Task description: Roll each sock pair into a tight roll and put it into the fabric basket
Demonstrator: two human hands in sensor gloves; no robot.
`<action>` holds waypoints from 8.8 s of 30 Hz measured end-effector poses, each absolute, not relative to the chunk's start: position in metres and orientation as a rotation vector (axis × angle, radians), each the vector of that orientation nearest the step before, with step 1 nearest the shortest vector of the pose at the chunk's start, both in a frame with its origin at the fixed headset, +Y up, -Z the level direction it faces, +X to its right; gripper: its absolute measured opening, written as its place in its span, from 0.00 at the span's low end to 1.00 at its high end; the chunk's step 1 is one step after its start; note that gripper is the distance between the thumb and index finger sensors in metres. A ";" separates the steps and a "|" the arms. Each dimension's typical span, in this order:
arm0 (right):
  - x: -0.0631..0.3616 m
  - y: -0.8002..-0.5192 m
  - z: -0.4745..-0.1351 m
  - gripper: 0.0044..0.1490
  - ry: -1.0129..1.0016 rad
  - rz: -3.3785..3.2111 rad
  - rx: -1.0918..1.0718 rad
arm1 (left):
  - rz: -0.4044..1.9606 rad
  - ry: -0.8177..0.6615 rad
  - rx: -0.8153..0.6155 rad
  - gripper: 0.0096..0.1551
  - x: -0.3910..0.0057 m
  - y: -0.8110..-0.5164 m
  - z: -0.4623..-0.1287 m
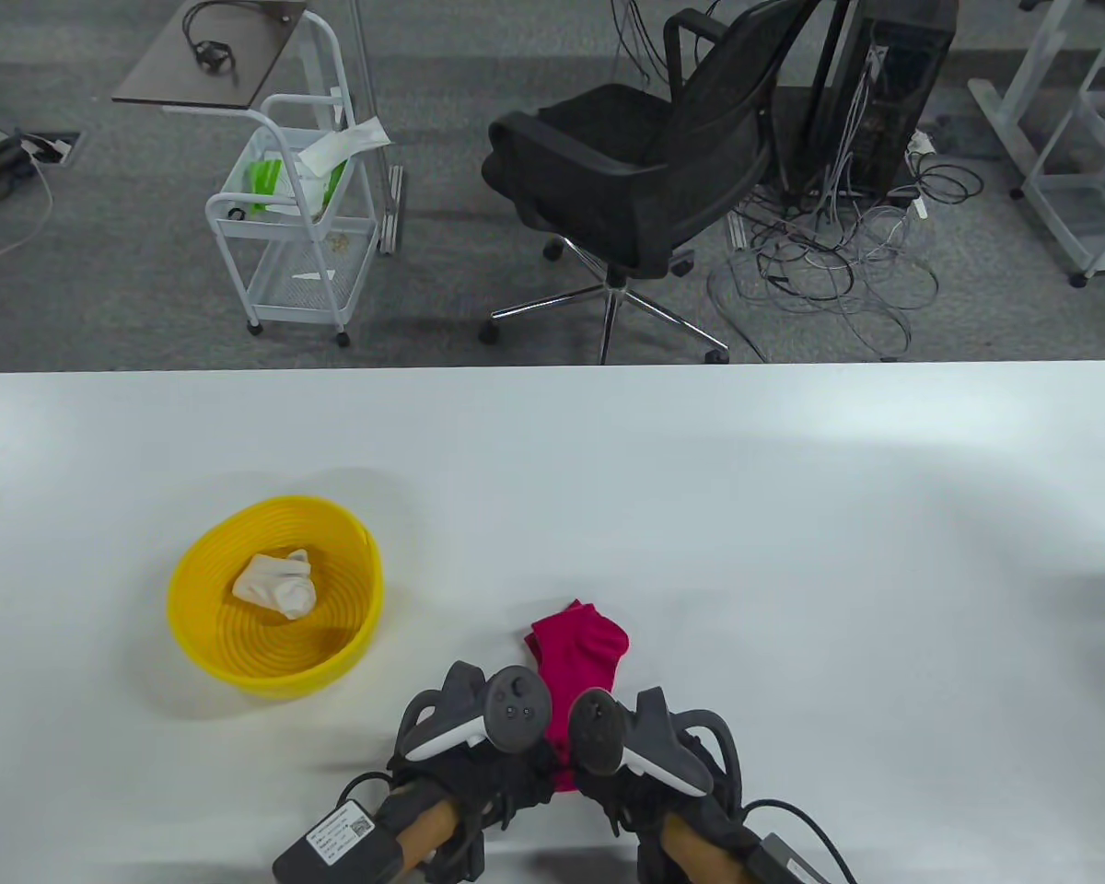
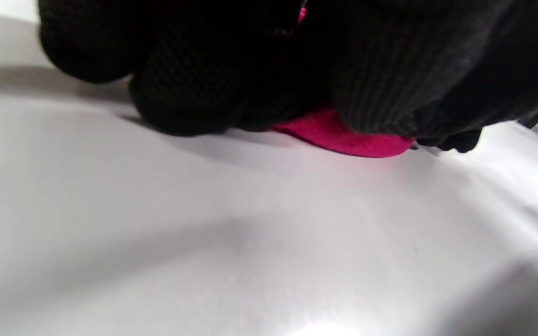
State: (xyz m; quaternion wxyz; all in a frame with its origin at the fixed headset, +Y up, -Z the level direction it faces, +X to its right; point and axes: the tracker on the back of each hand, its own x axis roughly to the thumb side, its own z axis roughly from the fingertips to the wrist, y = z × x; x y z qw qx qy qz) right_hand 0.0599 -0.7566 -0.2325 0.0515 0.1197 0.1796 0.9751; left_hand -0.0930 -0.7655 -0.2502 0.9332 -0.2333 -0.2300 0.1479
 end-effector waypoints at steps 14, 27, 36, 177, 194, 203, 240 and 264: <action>0.059 -0.738 -0.223 0.26 0.450 2.982 0.422 | 0.352 -0.440 -0.479 0.21 -0.095 -0.769 -0.255; 0.048 -0.757 -0.222 0.34 0.363 3.098 0.388 | 0.390 -0.371 -0.445 0.27 -0.107 -0.761 -0.254; 0.054 -0.757 -0.233 0.26 0.442 3.008 0.314 | 0.364 -0.397 -0.465 0.29 -0.108 -0.763 -0.251; 0.057 -0.751 -0.233 0.24 0.291 2.998 0.302 | 0.293 -0.304 -0.356 0.22 -0.095 -0.765 -0.249; 0.053 -0.751 -0.226 0.26 0.385 2.981 0.436 | 0.344 -0.285 -0.373 0.22 -0.100 -0.767 -0.253; 0.050 -0.759 -0.230 0.32 0.368 3.059 0.350 | 0.349 -0.298 -0.323 0.26 -0.105 -0.753 -0.251; 0.059 -0.751 -0.230 0.28 0.410 2.979 0.323 | 0.336 -0.306 -0.328 0.24 -0.099 -0.765 -0.250; 0.057 -0.756 -0.234 0.25 0.331 3.014 0.242 | 0.236 -0.342 -0.289 0.27 -0.094 -0.760 -0.246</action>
